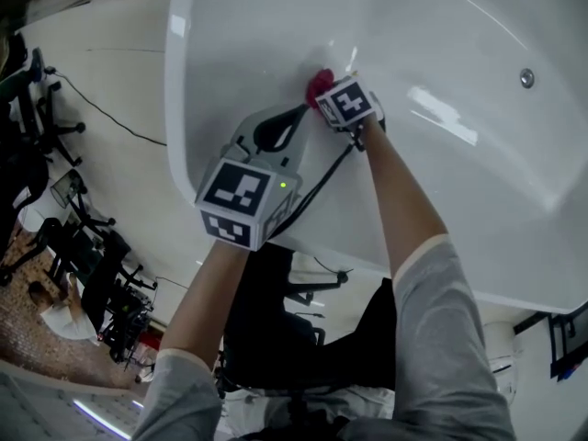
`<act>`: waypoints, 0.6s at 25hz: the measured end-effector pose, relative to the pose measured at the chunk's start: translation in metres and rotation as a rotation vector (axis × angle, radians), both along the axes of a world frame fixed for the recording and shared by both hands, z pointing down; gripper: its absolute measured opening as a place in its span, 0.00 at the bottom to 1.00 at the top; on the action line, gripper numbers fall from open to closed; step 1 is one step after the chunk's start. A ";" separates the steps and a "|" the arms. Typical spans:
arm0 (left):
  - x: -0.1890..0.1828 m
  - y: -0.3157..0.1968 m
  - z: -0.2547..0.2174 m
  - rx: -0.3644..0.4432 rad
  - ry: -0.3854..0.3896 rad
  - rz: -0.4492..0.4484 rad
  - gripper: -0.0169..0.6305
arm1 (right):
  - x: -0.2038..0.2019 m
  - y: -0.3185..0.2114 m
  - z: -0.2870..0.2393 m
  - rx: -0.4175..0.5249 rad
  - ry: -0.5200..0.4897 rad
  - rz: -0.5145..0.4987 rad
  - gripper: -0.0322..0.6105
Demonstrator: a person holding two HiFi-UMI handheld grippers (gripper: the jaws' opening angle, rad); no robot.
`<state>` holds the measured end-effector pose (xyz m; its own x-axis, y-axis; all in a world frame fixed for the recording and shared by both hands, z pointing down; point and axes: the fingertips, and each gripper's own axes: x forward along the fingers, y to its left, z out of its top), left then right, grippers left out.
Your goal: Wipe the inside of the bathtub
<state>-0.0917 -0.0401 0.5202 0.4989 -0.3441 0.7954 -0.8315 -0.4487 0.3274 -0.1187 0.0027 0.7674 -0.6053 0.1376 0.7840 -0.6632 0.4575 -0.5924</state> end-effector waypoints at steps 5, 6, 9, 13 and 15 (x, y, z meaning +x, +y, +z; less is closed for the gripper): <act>0.011 -0.001 0.009 -0.029 0.017 0.036 0.03 | 0.008 -0.002 0.016 -0.024 -0.010 0.029 0.20; 0.012 -0.001 0.012 -0.031 0.019 0.050 0.03 | 0.008 -0.002 0.019 -0.025 -0.008 0.027 0.20; 0.018 -0.002 0.024 -0.072 0.014 0.072 0.03 | 0.012 -0.003 0.031 -0.029 0.005 0.008 0.21; 0.028 -0.009 0.047 -0.101 -0.016 0.112 0.03 | 0.028 -0.002 0.047 -0.043 0.078 -0.035 0.21; 0.028 -0.012 0.059 -0.108 -0.037 0.127 0.03 | 0.030 0.003 0.052 -0.060 0.102 -0.052 0.21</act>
<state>-0.0639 -0.0517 0.5794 0.5028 -0.1917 0.8429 -0.7827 -0.5147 0.3499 -0.0886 0.0053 0.8191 -0.5136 0.2158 0.8305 -0.6976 0.4585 -0.5506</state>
